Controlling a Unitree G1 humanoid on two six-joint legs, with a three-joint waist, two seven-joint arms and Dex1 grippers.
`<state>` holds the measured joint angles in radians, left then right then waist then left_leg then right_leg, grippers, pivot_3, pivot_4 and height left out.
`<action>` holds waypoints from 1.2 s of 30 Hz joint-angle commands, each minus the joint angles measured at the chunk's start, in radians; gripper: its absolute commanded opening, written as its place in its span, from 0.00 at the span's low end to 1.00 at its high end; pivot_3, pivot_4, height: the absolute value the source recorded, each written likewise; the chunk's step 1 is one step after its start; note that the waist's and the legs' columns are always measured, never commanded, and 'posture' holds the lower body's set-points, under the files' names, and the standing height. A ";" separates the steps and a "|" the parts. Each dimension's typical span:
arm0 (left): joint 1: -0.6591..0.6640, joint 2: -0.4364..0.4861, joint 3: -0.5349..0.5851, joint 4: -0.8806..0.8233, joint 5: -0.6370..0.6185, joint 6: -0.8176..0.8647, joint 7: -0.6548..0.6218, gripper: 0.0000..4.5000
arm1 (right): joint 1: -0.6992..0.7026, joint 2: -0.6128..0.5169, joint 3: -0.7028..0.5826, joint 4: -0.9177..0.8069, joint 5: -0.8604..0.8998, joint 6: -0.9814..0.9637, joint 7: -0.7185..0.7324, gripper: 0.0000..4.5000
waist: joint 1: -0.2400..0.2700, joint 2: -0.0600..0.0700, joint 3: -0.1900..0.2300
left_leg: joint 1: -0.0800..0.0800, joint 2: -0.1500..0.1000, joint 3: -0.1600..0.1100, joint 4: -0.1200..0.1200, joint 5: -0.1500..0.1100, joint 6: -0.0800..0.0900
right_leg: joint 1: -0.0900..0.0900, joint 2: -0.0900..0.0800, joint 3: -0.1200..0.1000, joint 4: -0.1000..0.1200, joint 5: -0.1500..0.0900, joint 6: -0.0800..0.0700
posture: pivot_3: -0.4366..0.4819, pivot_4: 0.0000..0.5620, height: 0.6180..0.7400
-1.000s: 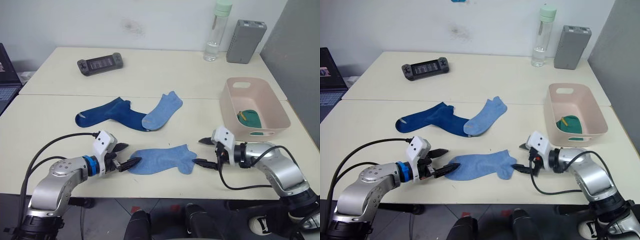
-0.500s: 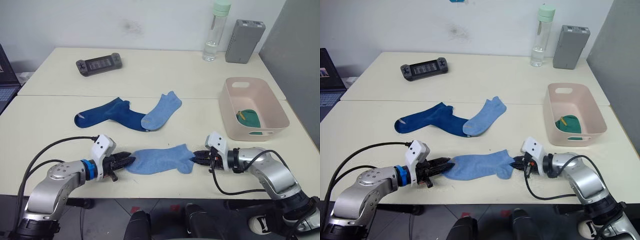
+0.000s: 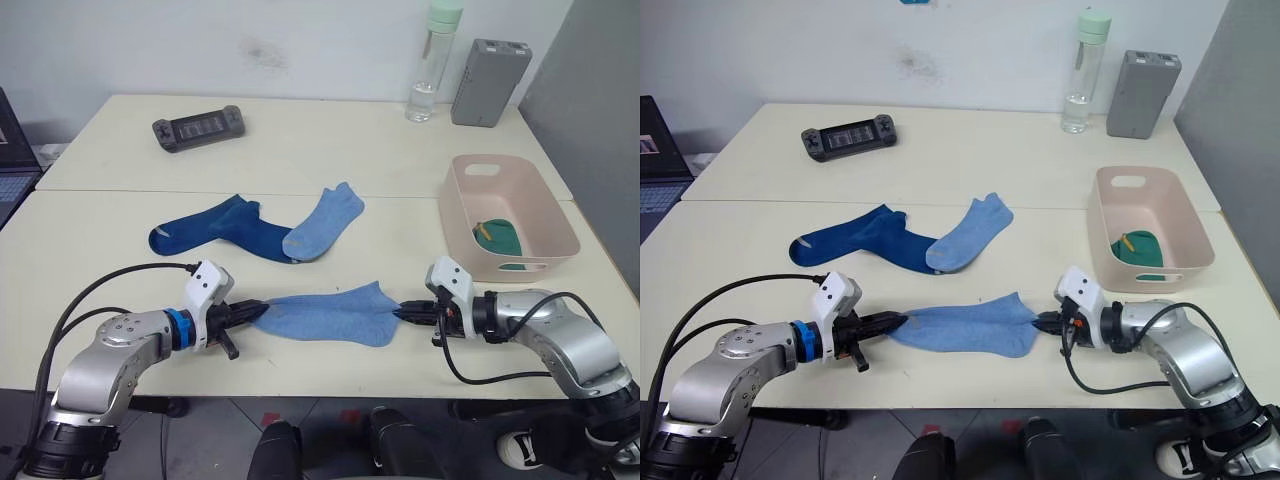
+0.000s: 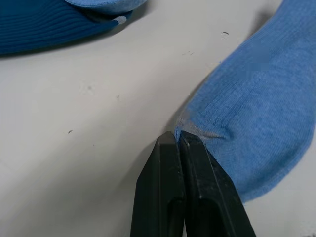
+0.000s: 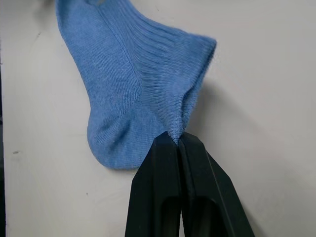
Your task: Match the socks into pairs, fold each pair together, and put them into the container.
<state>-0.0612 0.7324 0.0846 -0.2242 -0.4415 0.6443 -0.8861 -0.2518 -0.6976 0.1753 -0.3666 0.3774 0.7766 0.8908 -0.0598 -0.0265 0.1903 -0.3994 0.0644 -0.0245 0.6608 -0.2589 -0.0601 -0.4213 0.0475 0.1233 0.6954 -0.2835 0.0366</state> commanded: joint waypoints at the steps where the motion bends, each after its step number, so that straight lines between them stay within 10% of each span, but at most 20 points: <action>1: -0.002 -0.002 -0.006 -0.001 0.002 -0.008 0.002 0.01 | -0.003 0.004 -0.014 -0.027 0.007 -0.001 -0.017 0.00 | 0.000 0.000 0.000 | 0.000 0.000 0.000 0.000 0.000 0.000 | 0.000 0.000 0.000 0.000 0.000 0.000 | 0.48 0.27 1.00; 7: -0.026 -0.014 -0.022 0.023 0.024 -0.048 0.000 0.01 | -0.008 0.021 0.016 0.008 -0.017 -0.041 -0.023 0.00 | 0.000 0.000 0.000 | 0.000 0.000 0.000 0.000 0.000 0.000 | 0.000 0.000 0.000 0.000 0.000 0.000 | 0.48 0.27 1.00; 16: -0.035 0.000 0.088 -0.005 -0.004 -0.150 -0.002 0.57 | -0.068 0.016 -0.070 -0.013 0.014 -0.129 0.011 0.62 | -0.001 0.000 0.000 | 0.000 0.000 0.000 0.000 0.000 0.000 | 0.000 0.000 0.000 0.000 0.000 0.000 | 0.48 0.27 1.00; 22: -0.101 0.002 0.024 -0.006 0.068 -0.369 -0.070 0.70 | -0.164 0.085 0.017 0.026 -0.044 -0.312 0.054 0.53 | 0.000 0.000 0.000 | 0.000 0.000 0.000 0.000 0.000 0.000 | 0.000 0.000 0.000 0.000 0.000 0.000 | 0.48 0.27 1.00; 29: -0.151 -0.053 -0.161 0.051 0.184 -0.392 -0.059 0.21 | -0.152 0.165 0.147 0.160 -0.181 -0.472 0.043 0.01 | 0.002 0.000 0.000 | -0.001 0.000 0.000 0.000 0.000 0.000 | 0.000 0.000 0.000 -0.001 0.001 -0.001 | 0.48 0.27 1.00; 32: -0.158 -0.074 -0.206 0.099 0.221 -0.391 -0.050 0.01 | -0.145 0.168 0.165 0.244 -0.236 -0.547 0.038 0.00 | 0.002 0.000 0.000 | 0.000 0.000 0.000 0.000 0.000 0.000 | 0.000 0.000 0.000 0.000 0.001 -0.002 | 0.48 0.27 1.00; 36: -0.157 -0.062 -0.214 0.178 0.277 -0.451 -0.040 0.01 | -0.110 0.120 0.163 0.305 -0.286 -0.617 0.067 0.00 | 0.003 0.000 0.000 | 0.000 0.000 0.000 0.000 0.000 0.000 | 0.000 0.000 0.000 0.001 0.001 -0.002 | 0.48 0.27 1.00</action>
<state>-0.2118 0.6557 -0.1402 -0.0655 -0.1930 0.2242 -0.9332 -0.3707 -0.5547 0.3464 -0.0651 0.1108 0.2073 0.9417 -0.0572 -0.0265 0.1902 -0.3992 0.0643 -0.0244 0.6612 -0.2588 -0.0601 -0.4210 0.0476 0.1231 0.6961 -0.2823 0.0347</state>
